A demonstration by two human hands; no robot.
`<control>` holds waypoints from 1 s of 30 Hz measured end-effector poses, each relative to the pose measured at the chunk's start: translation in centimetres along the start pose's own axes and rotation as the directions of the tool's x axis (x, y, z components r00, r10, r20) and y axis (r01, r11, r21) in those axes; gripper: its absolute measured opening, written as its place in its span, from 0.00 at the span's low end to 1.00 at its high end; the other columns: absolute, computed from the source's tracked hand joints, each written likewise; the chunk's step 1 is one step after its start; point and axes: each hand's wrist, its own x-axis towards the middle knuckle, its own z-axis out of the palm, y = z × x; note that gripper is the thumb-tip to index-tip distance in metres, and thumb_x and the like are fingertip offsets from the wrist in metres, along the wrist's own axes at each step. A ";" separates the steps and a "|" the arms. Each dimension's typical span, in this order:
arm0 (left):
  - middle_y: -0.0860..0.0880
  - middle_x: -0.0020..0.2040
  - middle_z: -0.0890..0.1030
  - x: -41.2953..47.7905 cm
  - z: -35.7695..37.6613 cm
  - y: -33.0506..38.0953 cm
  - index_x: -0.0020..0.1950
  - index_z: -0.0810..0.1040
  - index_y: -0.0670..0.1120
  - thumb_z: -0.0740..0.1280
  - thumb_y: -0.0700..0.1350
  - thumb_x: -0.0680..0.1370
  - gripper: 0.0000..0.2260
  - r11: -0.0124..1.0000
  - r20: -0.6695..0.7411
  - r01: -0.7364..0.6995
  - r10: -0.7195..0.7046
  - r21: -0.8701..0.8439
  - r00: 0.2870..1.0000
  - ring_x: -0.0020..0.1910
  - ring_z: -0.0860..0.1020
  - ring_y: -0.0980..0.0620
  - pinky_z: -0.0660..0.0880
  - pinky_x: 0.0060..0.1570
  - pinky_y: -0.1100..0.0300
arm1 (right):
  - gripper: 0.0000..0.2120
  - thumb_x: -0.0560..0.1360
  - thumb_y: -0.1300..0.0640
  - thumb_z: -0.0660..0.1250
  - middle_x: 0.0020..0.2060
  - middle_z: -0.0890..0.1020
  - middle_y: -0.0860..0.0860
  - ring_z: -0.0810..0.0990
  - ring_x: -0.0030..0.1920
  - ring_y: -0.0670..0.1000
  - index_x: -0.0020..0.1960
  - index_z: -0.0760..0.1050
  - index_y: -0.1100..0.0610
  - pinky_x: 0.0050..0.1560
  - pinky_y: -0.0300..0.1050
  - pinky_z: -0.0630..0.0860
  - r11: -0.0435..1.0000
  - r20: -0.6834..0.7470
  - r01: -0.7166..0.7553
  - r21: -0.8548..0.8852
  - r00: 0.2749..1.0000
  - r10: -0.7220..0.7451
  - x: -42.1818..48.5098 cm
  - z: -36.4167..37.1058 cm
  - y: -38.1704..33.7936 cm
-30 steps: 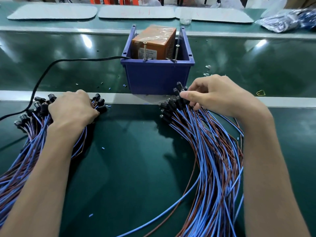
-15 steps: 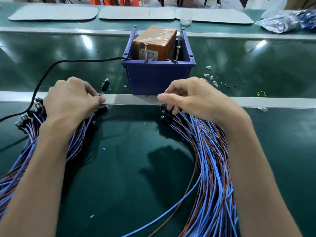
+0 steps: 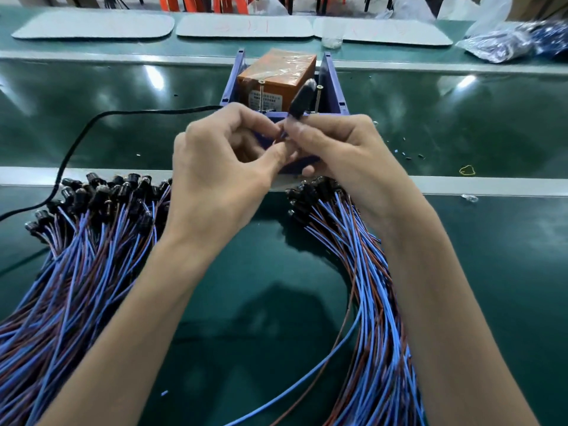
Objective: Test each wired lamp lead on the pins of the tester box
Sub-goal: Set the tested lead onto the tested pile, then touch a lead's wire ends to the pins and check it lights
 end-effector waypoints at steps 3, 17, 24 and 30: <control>0.54 0.30 0.81 -0.8 0.8 0.9 0.48 0.77 0.52 0.73 0.48 0.73 0.07 0.997 -0.022 -0.027 0.026 -0.067 0.999 0.27 0.78 0.57 0.78 0.32 0.56 | 0.11 0.79 0.60 0.63 0.35 0.82 0.49 0.79 0.38 0.43 0.42 0.81 0.54 0.36 0.33 0.74 0.999 -0.146 0.031 0.044 0.989 -0.025 0.2 0.1 -0.3; 0.45 0.49 0.85 -1.6 3.5 2.1 0.50 0.75 0.43 0.60 0.45 0.82 0.07 0.170 0.420 0.645 -0.632 -0.745 0.652 0.19 0.69 0.60 0.69 0.22 0.73 | 0.12 0.83 0.60 0.52 0.26 0.72 0.49 0.67 0.24 0.44 0.43 0.68 0.59 0.30 0.39 0.73 0.849 -0.361 0.192 0.493 0.932 -0.002 0.2 -2.9 -2.0; 0.54 0.46 0.85 -1.3 3.3 1.2 0.56 0.67 0.46 0.62 0.42 0.81 0.06 0.206 0.242 0.513 -0.698 -0.833 0.674 0.19 0.67 0.61 0.67 0.20 0.70 | 0.12 0.82 0.60 0.52 0.23 0.67 0.46 0.59 0.22 0.42 0.42 0.68 0.57 0.22 0.34 0.58 0.861 -0.377 0.166 0.481 0.926 0.032 -0.3 -4.8 -2.4; 0.55 0.43 0.85 -0.5 2.7 0.3 0.62 0.71 0.43 0.63 0.44 0.81 0.11 0.276 0.120 0.410 -0.687 -0.869 0.717 0.19 0.68 0.61 0.68 0.22 0.71 | 0.13 0.81 0.58 0.56 0.24 0.65 0.45 0.56 0.21 0.42 0.38 0.71 0.56 0.19 0.33 0.53 0.917 -0.386 0.027 0.399 0.912 0.141 -0.6 -6.1 -2.2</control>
